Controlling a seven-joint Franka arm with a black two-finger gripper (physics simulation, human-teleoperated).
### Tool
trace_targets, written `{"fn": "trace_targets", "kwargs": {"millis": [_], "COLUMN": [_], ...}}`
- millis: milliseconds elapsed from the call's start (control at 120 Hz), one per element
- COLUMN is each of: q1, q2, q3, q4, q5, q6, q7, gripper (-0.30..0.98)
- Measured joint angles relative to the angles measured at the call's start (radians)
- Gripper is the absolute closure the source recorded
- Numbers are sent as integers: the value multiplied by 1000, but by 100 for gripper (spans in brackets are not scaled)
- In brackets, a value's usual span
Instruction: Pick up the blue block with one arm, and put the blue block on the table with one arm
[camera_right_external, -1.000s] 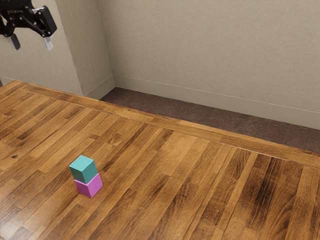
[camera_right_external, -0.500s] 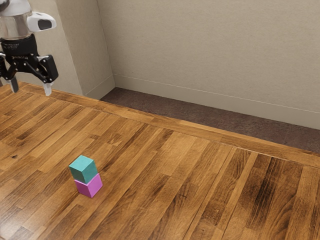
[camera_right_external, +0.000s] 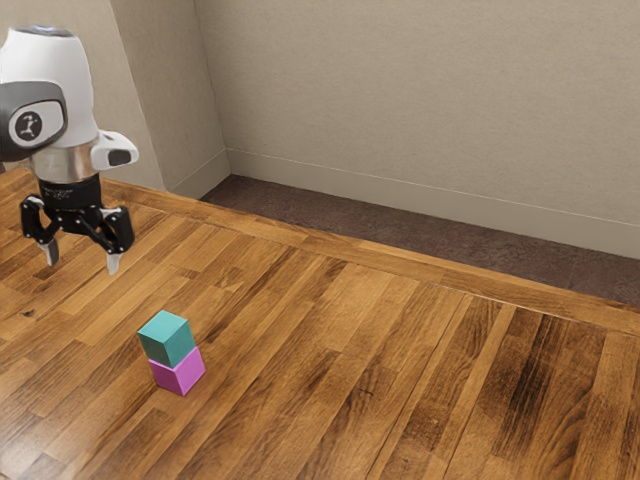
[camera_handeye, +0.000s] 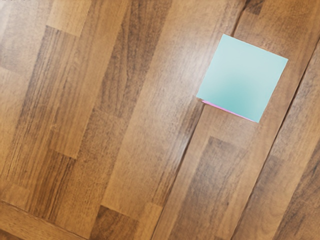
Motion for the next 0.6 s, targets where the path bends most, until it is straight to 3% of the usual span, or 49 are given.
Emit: {"fn": "trace_targets", "kwargs": {"millis": [600], "q1": [-16], "q2": [250], "q3": [12], "q4": [-145], "q5": [28], "q6": [354], "q7": [140], "gripper": [0]}}
